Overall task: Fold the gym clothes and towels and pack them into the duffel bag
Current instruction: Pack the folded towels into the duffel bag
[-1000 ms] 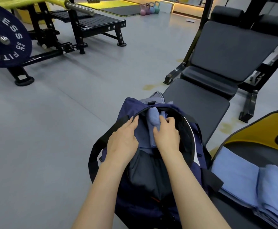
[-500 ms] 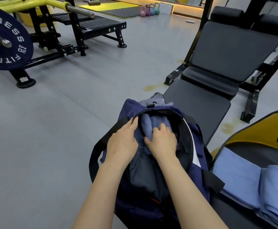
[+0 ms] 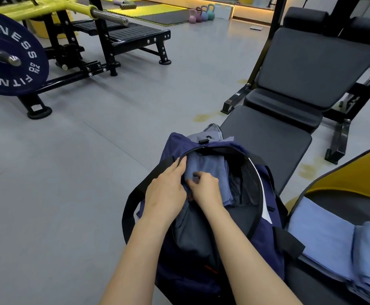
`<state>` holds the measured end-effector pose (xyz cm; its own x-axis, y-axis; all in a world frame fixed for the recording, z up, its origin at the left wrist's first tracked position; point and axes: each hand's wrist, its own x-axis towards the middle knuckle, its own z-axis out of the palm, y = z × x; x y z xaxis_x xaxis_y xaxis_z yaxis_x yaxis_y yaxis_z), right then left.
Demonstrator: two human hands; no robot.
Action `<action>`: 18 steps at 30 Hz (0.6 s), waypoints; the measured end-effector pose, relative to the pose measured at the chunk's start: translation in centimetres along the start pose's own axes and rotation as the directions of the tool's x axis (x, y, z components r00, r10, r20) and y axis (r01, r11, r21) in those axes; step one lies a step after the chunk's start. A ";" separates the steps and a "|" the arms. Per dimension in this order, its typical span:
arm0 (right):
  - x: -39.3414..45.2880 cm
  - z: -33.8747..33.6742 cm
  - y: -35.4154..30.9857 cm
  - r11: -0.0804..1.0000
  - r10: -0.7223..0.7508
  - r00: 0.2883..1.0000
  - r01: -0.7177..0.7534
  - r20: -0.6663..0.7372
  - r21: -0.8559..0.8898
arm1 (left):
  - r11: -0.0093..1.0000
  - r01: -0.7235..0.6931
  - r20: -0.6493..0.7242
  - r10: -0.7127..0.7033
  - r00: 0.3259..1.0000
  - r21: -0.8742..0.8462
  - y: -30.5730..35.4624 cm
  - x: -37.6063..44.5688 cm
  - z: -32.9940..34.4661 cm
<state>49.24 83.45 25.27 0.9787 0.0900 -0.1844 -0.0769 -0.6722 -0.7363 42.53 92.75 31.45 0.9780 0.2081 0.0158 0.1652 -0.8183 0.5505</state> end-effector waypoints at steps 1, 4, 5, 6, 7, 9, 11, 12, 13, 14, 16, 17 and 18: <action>0.1 0.1 0.0 1.000 -0.005 0.999 0.005 0.034 0.006 | 1.000 0.005 0.001 -0.005 1.000 0.001 0.0 0.0 0.0; 0.3 -0.1 0.7 0.972 -0.137 0.990 0.138 0.021 -0.188 | 1.000 0.019 0.003 -0.019 1.000 -0.001 -0.1 0.0 0.0; 0.5 -0.3 1.0 0.935 -0.199 0.980 0.192 0.006 -0.299 | 1.000 0.019 0.005 -0.019 1.000 0.001 -0.1 -0.1 0.0; 0.6 -0.6 1.3 0.893 -0.242 0.970 0.224 0.005 -0.390 | 1.000 0.018 0.006 -0.018 1.000 0.003 -0.1 -0.1 0.0; 0.8 -0.9 1.6 0.863 -0.248 0.969 0.229 0.017 -0.450 | 1.000 0.016 0.007 -0.016 1.000 0.002 -0.1 -0.1 0.0; 1.2 -1.4 2.3 0.833 -0.199 0.978 0.198 0.054 -0.517 | 1.000 0.006 0.005 -0.006 1.000 -0.003 0.0 -0.2 -0.1; 1.5 -1.4 3.0 0.825 -0.132 0.987 0.162 0.094 -0.541 | 1.000 -0.008 0.009 0.008 1.000 -0.012 0.0 -0.2 -0.1; 1.6 -1.2 3.3 0.829 -0.105 0.988 0.152 0.116 -0.538 | 1.000 -0.013 0.015 0.013 1.000 -0.013 0.0 -0.2 -0.1; 1.7 -1.1 3.5 0.834 -0.086 0.987 0.146 0.137 -0.533 | 1.000 -0.015 0.021 0.015 1.000 -0.012 -0.1 -0.2 -0.1; 1.7 -1.0 3.7 0.835 -0.073 0.986 0.143 0.151 -0.531 | 1.000 -0.016 0.025 0.016 1.000 -0.012 -0.1 -0.2 -0.1; 1.9 -0.8 4.0 0.830 -0.057 0.984 0.142 0.171 -0.540 | 1.000 -0.017 0.026 0.017 1.000 -0.016 -0.2 -0.2 -0.1; 1.9 -0.8 4.0 0.826 -0.056 0.983 0.145 0.177 -0.544 | 1.000 -0.016 0.025 0.017 1.000 -0.016 -0.2 -0.2 -0.1; 1.9 -0.9 3.9 0.827 -0.064 0.983 0.149 0.172 -0.541 | 1.000 -0.015 0.026 0.015 1.000 -0.014 -0.3 -0.2 -0.1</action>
<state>51.00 80.35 22.64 0.9342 0.2582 -0.2462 0.1852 -0.9407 -0.2842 42.26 93.01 31.37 0.9834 0.1815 0.0027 0.1486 -0.8136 0.5621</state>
